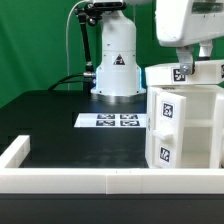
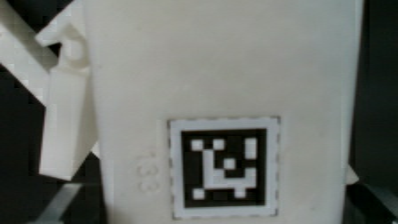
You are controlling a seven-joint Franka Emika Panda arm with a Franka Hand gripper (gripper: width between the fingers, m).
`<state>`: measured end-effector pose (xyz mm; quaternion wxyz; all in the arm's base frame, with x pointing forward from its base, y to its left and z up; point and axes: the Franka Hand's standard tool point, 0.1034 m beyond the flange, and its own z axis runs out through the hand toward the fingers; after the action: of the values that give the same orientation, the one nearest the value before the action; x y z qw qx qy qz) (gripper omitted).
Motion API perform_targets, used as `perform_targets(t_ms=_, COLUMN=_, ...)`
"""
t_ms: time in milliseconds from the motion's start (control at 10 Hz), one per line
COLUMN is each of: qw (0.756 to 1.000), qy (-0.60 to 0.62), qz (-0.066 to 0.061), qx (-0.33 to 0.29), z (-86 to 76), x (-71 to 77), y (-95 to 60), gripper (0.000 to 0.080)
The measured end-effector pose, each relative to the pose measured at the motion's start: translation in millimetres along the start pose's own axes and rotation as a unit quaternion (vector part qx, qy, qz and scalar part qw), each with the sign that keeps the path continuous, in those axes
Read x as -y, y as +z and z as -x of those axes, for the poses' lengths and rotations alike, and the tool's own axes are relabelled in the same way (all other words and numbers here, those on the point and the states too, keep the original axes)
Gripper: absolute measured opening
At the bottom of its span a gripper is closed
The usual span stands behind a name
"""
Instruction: Assemble cabinet
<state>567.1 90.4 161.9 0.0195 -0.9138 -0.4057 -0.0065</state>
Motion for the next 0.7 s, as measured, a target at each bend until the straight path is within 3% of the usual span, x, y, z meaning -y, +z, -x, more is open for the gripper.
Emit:
perform_targets(t_ms=200, qw=0.992, qy=0.125, qz=0.0, qx=0.0, z=0.0, x=0.3, y=0.7, gripper=0.0561)
perform_targets(t_ms=300, qw=0.966, qy=0.259, qz=0.007, qx=-0.013, z=-1.7, x=-2.1, y=1.3, gripper=0.0561)
perform_targets(t_ms=400, qw=0.956, qy=0.293, qz=0.006, qx=-0.013, z=-1.2, x=-2.9, y=1.3, gripper=0.0563)
perform_targets(t_ms=600, qw=0.905, qy=0.425, qz=0.005, qx=-0.014, z=0.6, x=-6.7, y=1.8, gripper=0.0563)
perform_targets(t_ms=700, qw=0.897, qy=0.443, qz=0.005, qx=-0.014, z=0.7, x=-6.8, y=1.7, gripper=0.0563)
